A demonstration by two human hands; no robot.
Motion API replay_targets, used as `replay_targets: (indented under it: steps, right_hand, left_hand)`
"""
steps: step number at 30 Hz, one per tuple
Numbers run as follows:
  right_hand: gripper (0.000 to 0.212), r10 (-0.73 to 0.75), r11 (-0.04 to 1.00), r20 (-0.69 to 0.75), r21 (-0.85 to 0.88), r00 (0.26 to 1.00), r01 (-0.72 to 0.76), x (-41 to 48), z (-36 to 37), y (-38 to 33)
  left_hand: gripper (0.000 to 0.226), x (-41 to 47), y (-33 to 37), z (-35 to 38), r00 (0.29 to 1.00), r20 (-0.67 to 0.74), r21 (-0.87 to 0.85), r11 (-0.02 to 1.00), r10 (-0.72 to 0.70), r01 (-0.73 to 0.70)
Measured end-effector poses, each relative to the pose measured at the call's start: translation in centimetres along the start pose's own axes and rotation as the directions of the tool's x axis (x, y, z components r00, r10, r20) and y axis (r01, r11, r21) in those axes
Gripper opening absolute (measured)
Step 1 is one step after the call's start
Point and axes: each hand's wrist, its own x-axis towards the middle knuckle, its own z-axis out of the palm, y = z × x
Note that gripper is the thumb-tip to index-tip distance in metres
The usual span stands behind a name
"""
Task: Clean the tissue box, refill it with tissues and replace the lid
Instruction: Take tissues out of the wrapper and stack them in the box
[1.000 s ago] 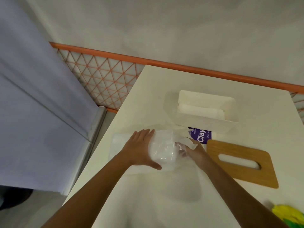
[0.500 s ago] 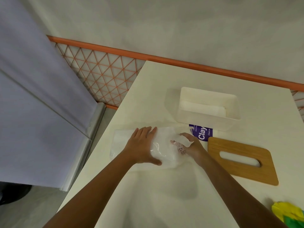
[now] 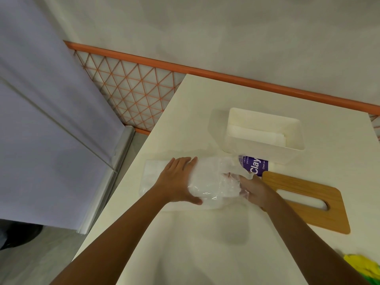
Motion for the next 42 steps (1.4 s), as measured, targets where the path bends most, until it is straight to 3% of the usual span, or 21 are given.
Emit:
replay_targets:
  steps: [7,10,13,16,23,27,30,34,37,42]
  right_hand:
    - [0.018,-0.082,0.996,-0.014,-0.035,0.997,0.081,0.9,-0.2,-1.0]
    - [0.039,-0.101,0.995,-0.022,0.016,0.995,0.101,1.1,-1.5,-1.3]
    - [0.007,-0.076,0.989,-0.172,-0.137,0.982,0.052,0.2,-2.0,-0.6]
    - [0.028,-0.043,0.986,-0.158,-0.167,0.986,0.016,-0.3,-2.0,0.1]
    - [0.029,-0.19,0.976,-0.209,-0.148,0.959,0.162,-1.4,-4.3,-1.3]
    - [0.039,-0.288,0.948,-0.254,-0.209,0.923,0.239,-3.0,-6.9,-2.9]
    - [0.039,-0.34,0.926,-0.257,-0.259,0.904,0.275,-4.3,-8.6,-4.0]
    - [0.037,-0.419,0.898,-0.309,-0.282,0.854,0.339,-6.3,-11.4,-5.7]
    - [0.034,-0.445,0.892,-0.36,-0.258,0.82,0.371,-7.5,-13.2,-6.7]
    - [0.022,-0.454,0.886,-0.408,-0.114,0.792,0.449,-8.9,-15.5,-8.0]
  left_hand:
    - [0.122,-0.2,0.0,-0.3,1.0,0.006,0.004,1.0,-0.001,0.001]
    - [0.121,-0.3,0.0,-0.3,1.0,0.007,-0.026,1.0,-0.009,0.009]
    - [0.12,-0.4,0.1,-0.2,1.0,0.012,-0.042,0.999,-0.015,0.016]
    - [0.12,-0.5,0.3,-0.3,1.0,0.018,-0.044,0.999,-0.021,0.022]
    - [0.126,-0.7,1.0,-1.7,0.992,0.116,-0.083,0.995,-0.053,0.063]
    - [0.118,0.1,2.3,-2.8,0.997,0.037,-0.132,0.988,-0.072,0.076]
    - [0.095,1.3,3.5,-3.4,0.994,-0.022,-0.226,0.969,-0.111,0.103]
    - [0.08,4.2,6.7,-4.5,0.983,-0.04,-0.48,0.866,-0.177,0.136]
    - [0.074,6.4,9.6,-5.3,0.971,-0.019,-0.699,0.697,-0.24,0.159]
    - [0.076,8.9,13.2,-5.9,0.96,0.12,-0.848,0.477,-0.252,0.23]
